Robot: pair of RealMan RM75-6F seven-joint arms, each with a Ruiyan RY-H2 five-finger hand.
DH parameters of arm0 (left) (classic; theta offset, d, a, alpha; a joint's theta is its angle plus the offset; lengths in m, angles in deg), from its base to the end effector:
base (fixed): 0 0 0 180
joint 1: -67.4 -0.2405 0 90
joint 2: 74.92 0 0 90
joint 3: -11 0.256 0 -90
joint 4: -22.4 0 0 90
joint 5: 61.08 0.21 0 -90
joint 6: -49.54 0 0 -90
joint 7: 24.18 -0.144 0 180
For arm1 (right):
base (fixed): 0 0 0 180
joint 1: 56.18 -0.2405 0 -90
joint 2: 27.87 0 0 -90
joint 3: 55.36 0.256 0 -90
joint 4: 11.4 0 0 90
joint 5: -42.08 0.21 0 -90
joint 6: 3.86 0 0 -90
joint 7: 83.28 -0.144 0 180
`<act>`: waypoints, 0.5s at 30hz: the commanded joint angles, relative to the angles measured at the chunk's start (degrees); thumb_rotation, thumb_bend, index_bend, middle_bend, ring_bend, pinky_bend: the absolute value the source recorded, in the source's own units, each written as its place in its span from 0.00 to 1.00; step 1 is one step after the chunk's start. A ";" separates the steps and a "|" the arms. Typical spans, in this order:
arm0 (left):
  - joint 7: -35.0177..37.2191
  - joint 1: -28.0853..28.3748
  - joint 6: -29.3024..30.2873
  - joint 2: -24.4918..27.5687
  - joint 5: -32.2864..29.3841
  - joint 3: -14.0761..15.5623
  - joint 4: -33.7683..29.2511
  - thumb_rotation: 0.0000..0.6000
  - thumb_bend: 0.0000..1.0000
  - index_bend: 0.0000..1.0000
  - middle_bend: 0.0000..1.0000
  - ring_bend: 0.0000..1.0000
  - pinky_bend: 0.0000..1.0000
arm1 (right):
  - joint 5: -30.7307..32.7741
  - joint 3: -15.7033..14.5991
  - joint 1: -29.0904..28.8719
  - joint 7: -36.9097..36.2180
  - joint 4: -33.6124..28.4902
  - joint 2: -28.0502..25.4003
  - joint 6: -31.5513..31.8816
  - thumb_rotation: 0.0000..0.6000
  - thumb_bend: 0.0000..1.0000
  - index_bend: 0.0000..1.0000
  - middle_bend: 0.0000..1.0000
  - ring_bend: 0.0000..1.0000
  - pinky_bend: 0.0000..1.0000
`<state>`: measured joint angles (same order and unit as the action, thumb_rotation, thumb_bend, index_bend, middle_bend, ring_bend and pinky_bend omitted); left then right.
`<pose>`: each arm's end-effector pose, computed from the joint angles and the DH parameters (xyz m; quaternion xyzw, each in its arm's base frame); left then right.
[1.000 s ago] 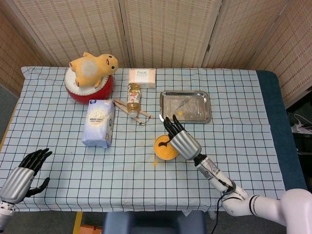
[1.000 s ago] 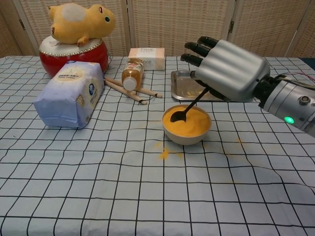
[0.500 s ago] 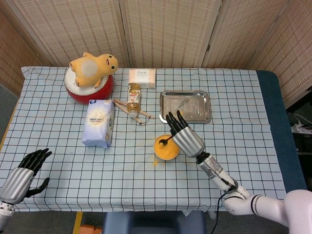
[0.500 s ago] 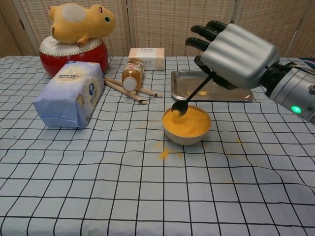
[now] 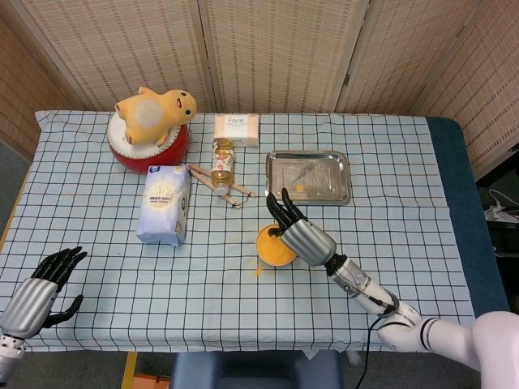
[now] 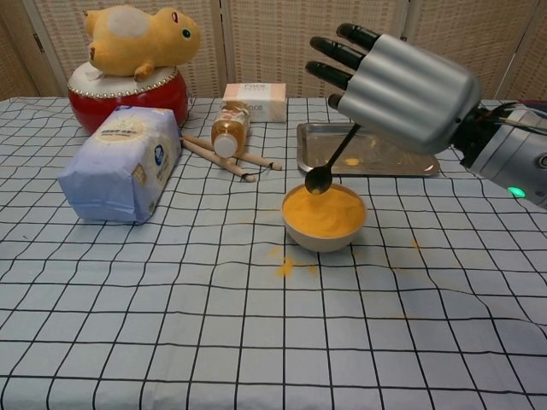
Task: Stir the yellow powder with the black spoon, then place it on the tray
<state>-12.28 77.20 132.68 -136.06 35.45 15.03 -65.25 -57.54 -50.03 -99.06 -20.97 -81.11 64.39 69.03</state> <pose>-0.3063 0.1805 0.1531 -0.6745 -0.3945 -0.4028 0.4766 -0.1217 -0.3284 -0.0030 0.7451 0.2549 0.2834 0.5473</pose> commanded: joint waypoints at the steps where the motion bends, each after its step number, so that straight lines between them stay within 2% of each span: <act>1: -0.06 -0.01 -0.01 0.01 0.05 0.05 -0.06 1.00 0.43 0.00 0.00 0.00 0.09 | -2.00 -0.20 -0.82 4.85 -2.03 -1.97 -1.20 1.00 0.38 0.87 0.12 0.00 0.13; 8: -0.13 -0.08 0.24 0.00 0.27 0.11 -0.10 1.00 0.43 0.00 0.00 0.00 0.09 | -2.08 0.09 -0.86 7.95 -5.44 -3.57 -2.89 1.00 0.37 0.87 0.12 0.00 0.14; 11: -0.06 -0.21 0.56 0.09 0.66 0.29 -0.13 1.00 0.43 0.00 0.00 0.00 0.09 | -0.69 0.41 0.24 6.56 -6.16 -3.35 -2.52 1.00 0.38 0.87 0.12 0.00 0.14; 15: -0.07 -0.28 0.75 0.09 0.87 0.38 -0.10 1.00 0.43 0.00 0.00 0.00 0.09 | 4.02 1.97 2.11 0.87 -5.98 -1.49 -2.02 1.00 0.38 0.87 0.12 0.00 0.14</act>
<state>-12.34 76.92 133.43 -135.96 36.32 15.40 -65.34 -56.13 -49.04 -98.08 -17.19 -87.19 61.80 66.78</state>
